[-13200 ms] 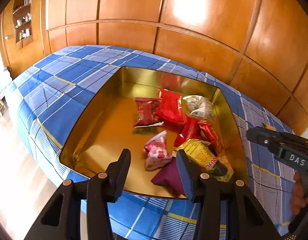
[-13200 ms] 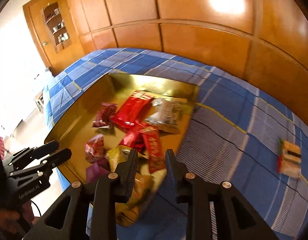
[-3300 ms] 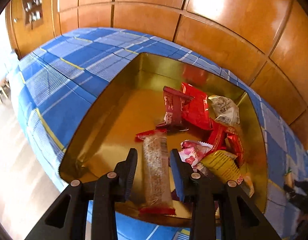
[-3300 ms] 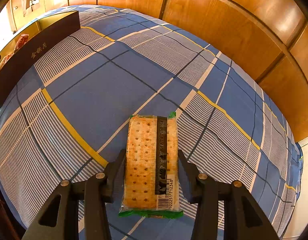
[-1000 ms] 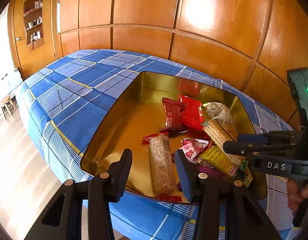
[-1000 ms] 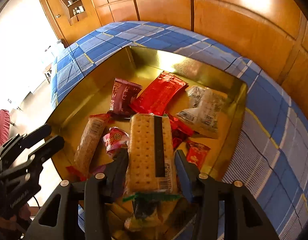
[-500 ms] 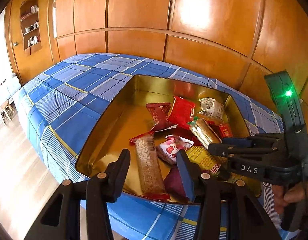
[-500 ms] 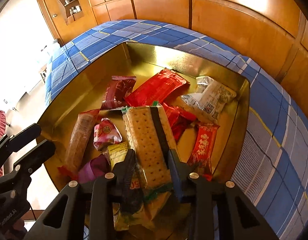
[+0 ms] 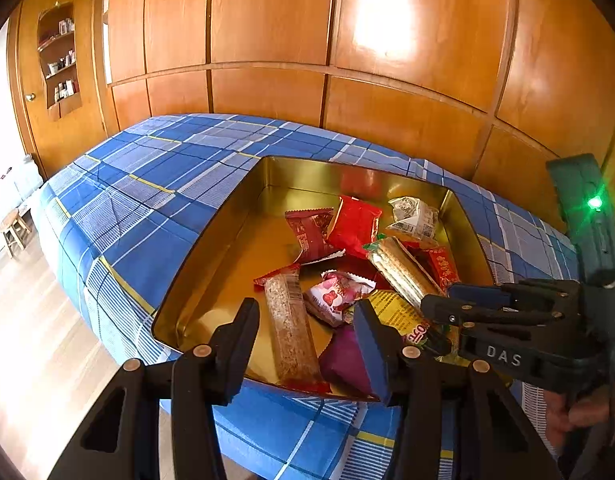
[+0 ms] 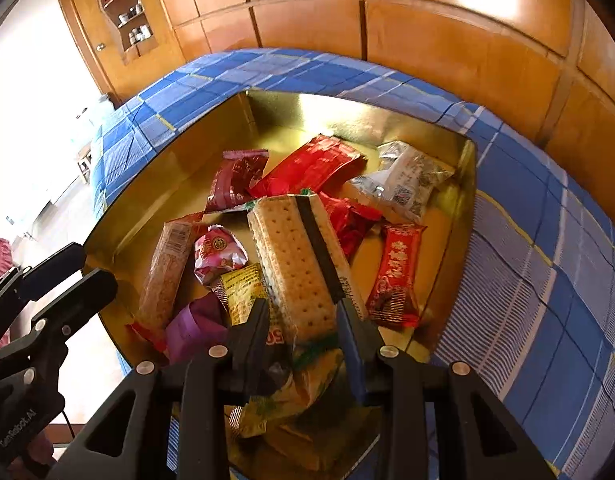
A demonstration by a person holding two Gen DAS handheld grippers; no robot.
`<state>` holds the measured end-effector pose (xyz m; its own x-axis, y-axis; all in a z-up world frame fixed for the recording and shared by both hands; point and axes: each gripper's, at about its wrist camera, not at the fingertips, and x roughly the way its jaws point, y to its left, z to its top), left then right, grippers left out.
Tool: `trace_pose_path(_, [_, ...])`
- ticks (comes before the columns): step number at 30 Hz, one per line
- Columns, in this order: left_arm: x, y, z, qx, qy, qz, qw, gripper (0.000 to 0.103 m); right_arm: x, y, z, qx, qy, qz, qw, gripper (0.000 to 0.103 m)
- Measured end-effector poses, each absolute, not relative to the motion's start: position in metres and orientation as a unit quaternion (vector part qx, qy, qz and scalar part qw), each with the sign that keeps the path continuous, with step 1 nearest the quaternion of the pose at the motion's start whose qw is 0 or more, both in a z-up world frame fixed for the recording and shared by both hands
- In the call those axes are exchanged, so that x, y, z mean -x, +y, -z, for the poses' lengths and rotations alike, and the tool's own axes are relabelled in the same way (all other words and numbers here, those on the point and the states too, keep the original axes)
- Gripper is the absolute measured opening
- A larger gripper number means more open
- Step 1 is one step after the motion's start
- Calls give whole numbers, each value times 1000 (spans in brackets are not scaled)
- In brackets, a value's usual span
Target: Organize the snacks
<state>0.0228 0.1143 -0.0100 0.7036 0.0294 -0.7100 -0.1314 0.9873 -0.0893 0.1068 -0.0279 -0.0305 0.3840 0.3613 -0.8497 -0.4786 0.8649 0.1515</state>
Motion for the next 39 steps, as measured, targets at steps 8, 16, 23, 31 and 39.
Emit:
trace_pose_path(8, [-20, 106, 4, 61, 375, -39, 924, 53, -86, -43, 9, 47, 449, -226, 863, 36])
trace_pose_path(16, [-13, 82, -2, 47, 357, -24, 933, 69, -61, -77, -4, 9, 410, -169, 896, 37])
trace_pose_path(23, [-4, 54, -7, 30, 342, 1, 939, 82, -41, -108, -4, -6, 394, -115, 912, 38])
trace_pose_path(31, [-1, 41, -11, 11, 336, -3, 942, 94, -32, -125, 3, -17, 396, -97, 913, 39])
trace_pose_path(39, [2, 40, -12, 6, 336, -8, 942, 99, -26, -128, 0, -18, 386, -95, 918, 39])
